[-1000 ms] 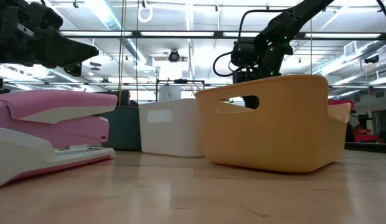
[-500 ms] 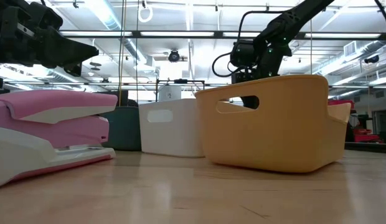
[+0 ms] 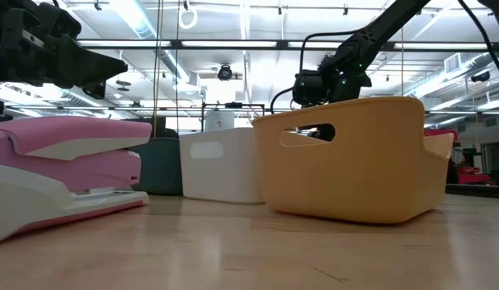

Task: Pick and place Stapler, Stapler remover, tape
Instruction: Put the green tape into the blue bin

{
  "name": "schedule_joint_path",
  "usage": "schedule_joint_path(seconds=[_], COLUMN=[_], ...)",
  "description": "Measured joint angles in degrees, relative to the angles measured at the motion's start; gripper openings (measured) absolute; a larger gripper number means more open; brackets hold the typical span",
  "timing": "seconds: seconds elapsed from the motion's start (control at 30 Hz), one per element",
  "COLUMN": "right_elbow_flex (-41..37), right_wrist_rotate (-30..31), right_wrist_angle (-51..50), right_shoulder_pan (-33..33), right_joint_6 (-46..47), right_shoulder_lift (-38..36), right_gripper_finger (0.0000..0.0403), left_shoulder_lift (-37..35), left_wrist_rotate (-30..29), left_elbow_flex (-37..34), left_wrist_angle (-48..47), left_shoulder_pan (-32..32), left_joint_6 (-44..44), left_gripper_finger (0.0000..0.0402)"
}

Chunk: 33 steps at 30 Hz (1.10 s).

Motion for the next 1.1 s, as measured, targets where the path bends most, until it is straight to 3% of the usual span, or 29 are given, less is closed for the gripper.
schedule_joint_path(seconds=[0.27,0.73,1.1], right_elbow_flex=[0.00,0.00,0.00], right_wrist_rotate=[0.00,0.46,0.44], right_wrist_angle=[0.16,0.17,0.11], right_shoulder_pan=[0.00,0.00,0.02], right_joint_6=[0.07,1.52,1.52], right_shoulder_lift=[0.11,0.11,0.11], right_gripper_finger=[0.0265,0.0168,0.0115], left_shoulder_lift=[0.00,0.00,0.00], left_wrist_rotate=[0.00,0.00,0.00], left_elbow_flex=[0.00,0.02,0.02], left_wrist_angle=[0.00,0.00,0.00], left_shoulder_pan=[-0.01,0.00,-0.02], left_joint_6=[0.00,-0.02,-0.02], left_gripper_finger=[0.0037,0.0037,0.0037])
